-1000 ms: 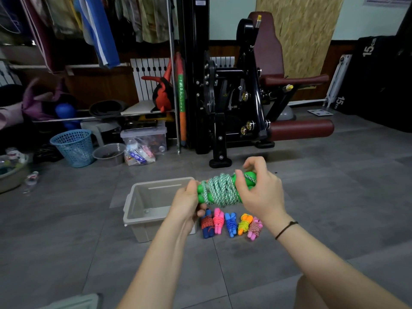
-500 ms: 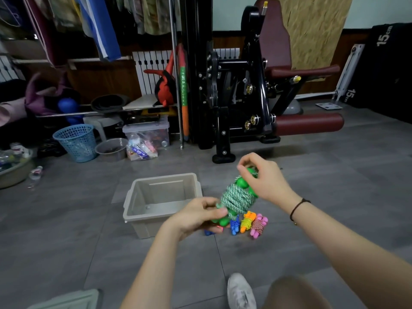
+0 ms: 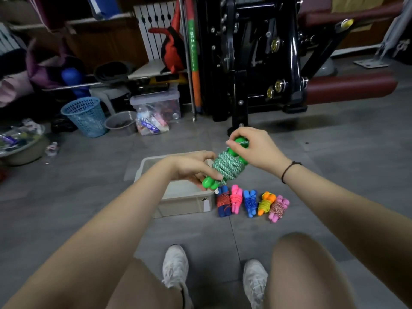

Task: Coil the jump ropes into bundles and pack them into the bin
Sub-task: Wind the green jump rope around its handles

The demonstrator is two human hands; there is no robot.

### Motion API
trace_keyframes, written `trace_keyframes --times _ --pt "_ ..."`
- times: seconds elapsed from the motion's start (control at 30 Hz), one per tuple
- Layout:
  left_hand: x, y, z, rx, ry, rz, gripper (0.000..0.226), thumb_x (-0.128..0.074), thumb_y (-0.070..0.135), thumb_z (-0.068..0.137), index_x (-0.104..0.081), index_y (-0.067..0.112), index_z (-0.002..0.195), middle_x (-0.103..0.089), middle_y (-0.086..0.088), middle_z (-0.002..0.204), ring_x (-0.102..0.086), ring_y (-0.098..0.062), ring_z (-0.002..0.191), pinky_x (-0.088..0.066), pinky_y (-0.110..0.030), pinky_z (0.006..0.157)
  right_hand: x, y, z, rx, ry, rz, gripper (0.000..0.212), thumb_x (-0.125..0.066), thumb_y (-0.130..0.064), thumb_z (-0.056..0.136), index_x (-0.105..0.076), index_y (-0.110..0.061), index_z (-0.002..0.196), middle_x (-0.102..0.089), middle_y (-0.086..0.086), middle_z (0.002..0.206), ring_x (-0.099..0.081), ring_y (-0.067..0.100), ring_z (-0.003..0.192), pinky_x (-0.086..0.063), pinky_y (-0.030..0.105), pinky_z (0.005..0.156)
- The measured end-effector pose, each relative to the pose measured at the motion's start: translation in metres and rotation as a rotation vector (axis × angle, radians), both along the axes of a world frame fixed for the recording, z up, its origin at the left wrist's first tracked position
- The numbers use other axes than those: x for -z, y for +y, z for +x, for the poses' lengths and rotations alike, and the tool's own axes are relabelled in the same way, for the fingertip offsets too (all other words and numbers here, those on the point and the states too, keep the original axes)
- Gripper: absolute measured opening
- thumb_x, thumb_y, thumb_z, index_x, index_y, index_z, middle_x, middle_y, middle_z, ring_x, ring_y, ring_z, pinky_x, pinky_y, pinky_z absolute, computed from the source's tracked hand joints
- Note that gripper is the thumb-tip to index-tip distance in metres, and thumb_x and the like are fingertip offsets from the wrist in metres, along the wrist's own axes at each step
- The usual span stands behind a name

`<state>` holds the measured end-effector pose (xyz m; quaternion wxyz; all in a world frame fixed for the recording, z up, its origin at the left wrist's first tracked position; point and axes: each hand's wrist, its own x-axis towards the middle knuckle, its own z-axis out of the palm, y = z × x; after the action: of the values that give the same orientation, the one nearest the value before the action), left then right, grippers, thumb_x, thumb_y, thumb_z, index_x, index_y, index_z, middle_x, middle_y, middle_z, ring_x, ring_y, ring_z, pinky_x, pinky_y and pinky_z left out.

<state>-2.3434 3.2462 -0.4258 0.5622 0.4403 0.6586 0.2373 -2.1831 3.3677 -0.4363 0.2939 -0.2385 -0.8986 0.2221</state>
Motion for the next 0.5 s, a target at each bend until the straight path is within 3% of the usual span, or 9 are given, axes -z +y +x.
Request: trace_keyframes --times 0.07,0.17,0.23,0.33,0.4,0.5 --pt "0.001 -0.011 -0.008 -0.041 -0.051 0.040 0.077 -0.075 0.022 0.071 -0.033 0.023 0.136 -0.067 -0.021 0.110 -0.065 -0.031 0.094 -0.052 -0.044 0.089 -0.011 -0.005 -0.008 -0.049 -0.004 0.004 0.017 -0.062 -0.038 0.087 -0.065 -0.021 0.089 -0.060 -0.014 0.089 -0.054 0.003 0.087 -0.046 0.029 0.085" --pt "0.007 -0.018 -0.015 -0.132 -0.115 0.138 0.070 -0.074 0.017 0.077 -0.037 0.021 0.136 -0.070 -0.016 0.100 -0.065 -0.031 0.094 -0.052 -0.046 0.090 -0.018 -0.009 -0.017 -0.033 0.079 -0.069 0.022 -0.067 -0.038 0.083 -0.063 -0.023 0.097 -0.063 -0.011 0.096 -0.057 0.004 0.091 -0.046 0.026 0.087" --pt "0.021 -0.017 -0.019 -0.183 -0.138 0.200 0.061 -0.069 0.009 0.083 -0.041 0.020 0.136 -0.071 -0.012 0.094 -0.064 -0.029 0.091 -0.052 -0.046 0.088 -0.007 -0.006 -0.024 -0.012 0.165 -0.279 0.041 -0.072 -0.038 0.078 -0.056 -0.024 0.112 -0.064 -0.008 0.103 -0.058 0.005 0.097 -0.046 0.023 0.089" --pt "0.060 -0.010 -0.025 -0.322 -0.223 0.246 0.050 -0.064 0.004 0.086 -0.045 0.017 0.131 -0.071 -0.010 0.090 -0.066 -0.025 0.082 -0.056 -0.039 0.078 0.032 0.000 -0.034 -0.027 0.271 -0.728 0.069 -0.078 -0.038 0.071 -0.040 -0.032 0.129 -0.057 -0.001 0.121 -0.059 0.015 0.108 -0.054 0.034 0.085" --pt "0.092 -0.001 -0.032 -0.434 -0.289 0.246 0.043 -0.064 0.003 0.085 -0.047 0.016 0.123 -0.072 -0.008 0.087 -0.069 -0.020 0.074 -0.058 -0.033 0.068 0.067 0.003 -0.040 -0.050 0.211 -0.955 0.064 -0.074 -0.022 0.080 -0.038 -0.026 0.133 -0.056 -0.002 0.119 -0.060 0.015 0.101 -0.057 0.025 0.075" --pt "0.141 0.020 -0.049 -0.505 -0.319 0.211 0.045 -0.068 0.001 0.082 -0.045 0.019 0.116 -0.071 -0.011 0.096 -0.068 -0.026 0.084 -0.054 -0.045 0.082 0.131 0.001 -0.058 -0.105 0.057 -1.190 0.044 -0.065 -0.016 0.087 -0.048 -0.018 0.127 -0.065 0.003 0.107 -0.063 0.018 0.077 -0.057 0.037 0.071"
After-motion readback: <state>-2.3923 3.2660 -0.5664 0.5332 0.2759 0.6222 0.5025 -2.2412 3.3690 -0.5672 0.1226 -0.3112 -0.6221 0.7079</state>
